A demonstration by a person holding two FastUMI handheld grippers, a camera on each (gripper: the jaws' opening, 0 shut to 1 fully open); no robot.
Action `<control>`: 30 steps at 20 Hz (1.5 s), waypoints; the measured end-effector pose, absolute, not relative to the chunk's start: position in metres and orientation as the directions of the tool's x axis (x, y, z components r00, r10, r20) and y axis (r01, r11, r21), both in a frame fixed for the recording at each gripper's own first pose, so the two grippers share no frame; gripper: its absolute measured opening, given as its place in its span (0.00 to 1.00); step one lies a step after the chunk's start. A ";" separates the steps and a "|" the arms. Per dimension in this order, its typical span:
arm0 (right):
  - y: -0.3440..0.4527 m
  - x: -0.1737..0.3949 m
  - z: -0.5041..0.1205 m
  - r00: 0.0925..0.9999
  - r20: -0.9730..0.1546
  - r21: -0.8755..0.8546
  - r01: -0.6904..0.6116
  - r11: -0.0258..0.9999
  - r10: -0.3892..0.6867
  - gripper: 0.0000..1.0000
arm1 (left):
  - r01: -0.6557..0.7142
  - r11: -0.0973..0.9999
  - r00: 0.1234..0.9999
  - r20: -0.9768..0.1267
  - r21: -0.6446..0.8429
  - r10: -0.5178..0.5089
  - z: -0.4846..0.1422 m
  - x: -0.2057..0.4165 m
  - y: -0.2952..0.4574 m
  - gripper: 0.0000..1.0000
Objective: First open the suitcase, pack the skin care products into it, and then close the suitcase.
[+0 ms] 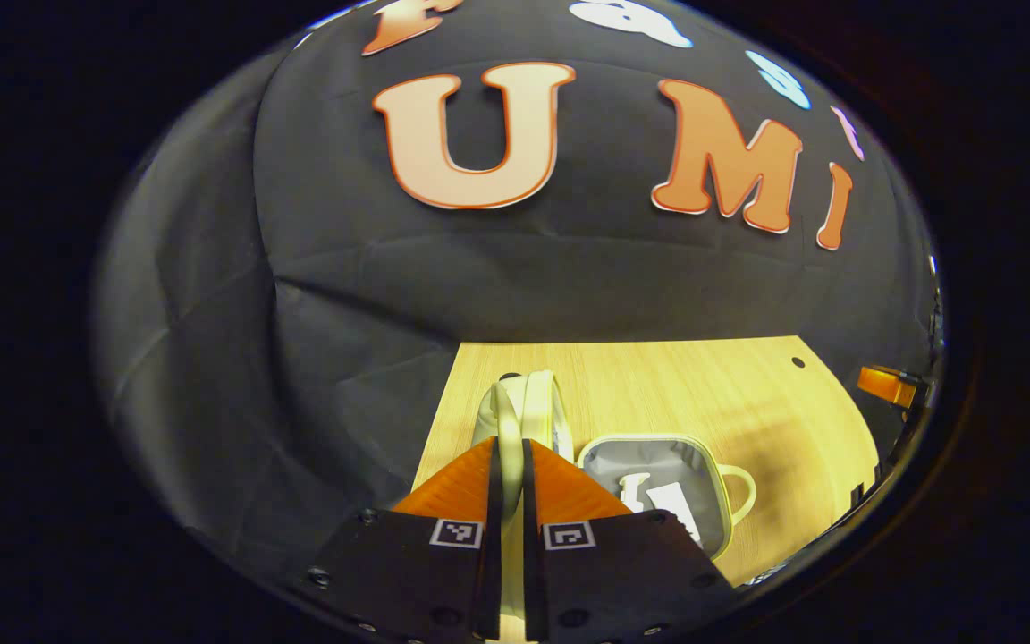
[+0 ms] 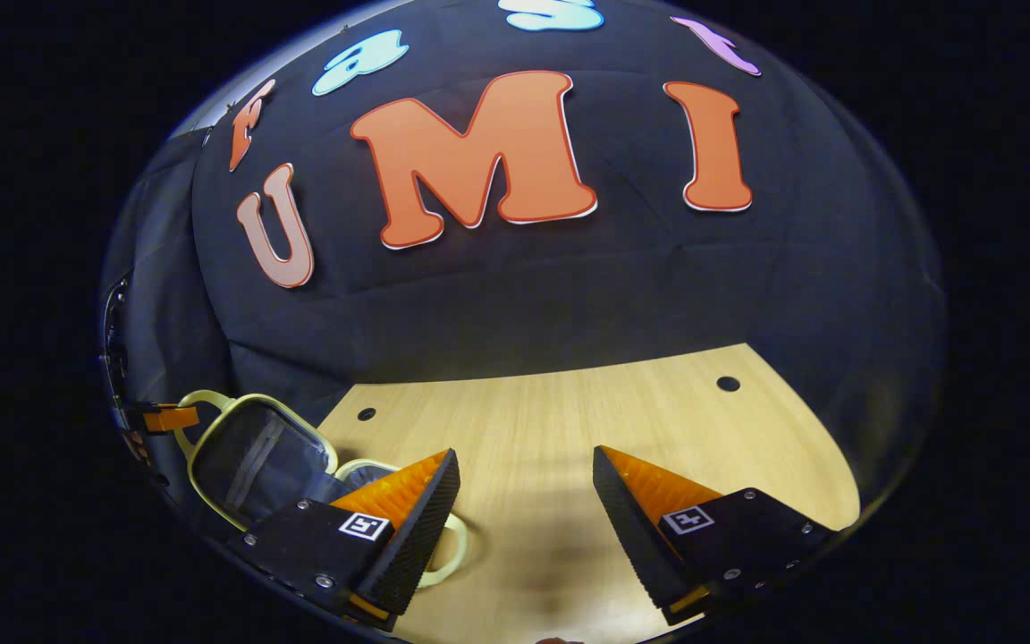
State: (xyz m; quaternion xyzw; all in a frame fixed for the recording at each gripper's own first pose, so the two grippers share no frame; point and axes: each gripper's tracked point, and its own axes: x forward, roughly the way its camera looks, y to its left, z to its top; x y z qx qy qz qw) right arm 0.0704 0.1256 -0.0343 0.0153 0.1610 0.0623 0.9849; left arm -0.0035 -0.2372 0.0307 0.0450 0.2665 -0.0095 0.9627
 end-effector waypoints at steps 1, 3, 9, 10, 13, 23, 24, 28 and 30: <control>0.112 0.072 -0.029 0.946 -0.298 0.043 -0.117 0.992 0.125 0.95 | 0.046 0.991 0.862 -0.506 0.125 0.023 0.034 -0.003 -0.253 0.11; 0.083 0.077 -0.022 0.957 -0.270 0.024 -0.101 0.995 0.103 0.95 | 0.062 0.976 0.869 -0.493 0.207 0.049 0.032 -0.002 -0.290 0.11; 0.017 0.077 -0.021 0.965 -0.251 -0.006 -0.083 0.996 0.079 0.95 | 0.147 0.945 0.866 -0.500 0.291 0.019 0.012 0.001 -0.418 0.11; 0.006 0.076 -0.023 0.966 -0.249 -0.011 -0.078 0.997 0.072 0.95 | 0.172 0.942 0.863 -0.505 0.289 -0.003 0.000 0.000 -0.443 0.11; -0.019 0.074 -0.031 0.964 -0.260 -0.023 -0.061 0.998 0.053 0.95 | 0.255 0.940 0.829 -0.551 0.225 -0.093 -0.057 0.002 -0.511 0.08; -0.062 0.067 -0.067 0.951 -0.308 -0.060 -0.016 0.998 -0.003 0.95 | 0.292 0.936 0.750 -0.655 0.197 -0.096 -0.173 0.003 -0.573 0.08; -0.062 0.067 -0.070 0.949 -0.314 -0.060 -0.018 0.998 -0.002 0.95 | 0.296 0.932 0.747 -0.659 0.210 -0.089 -0.180 0.003 -0.574 0.08; -0.058 0.065 -0.074 0.944 -0.329 -0.043 -0.041 0.998 0.024 0.96 | 0.272 0.938 0.754 -0.653 0.213 -0.070 -0.190 0.006 -0.577 0.15; -0.057 0.064 -0.074 0.940 -0.340 -0.038 -0.044 0.998 0.028 0.95 | 0.253 0.952 0.748 -0.659 0.172 -0.080 -0.188 0.003 -0.578 0.20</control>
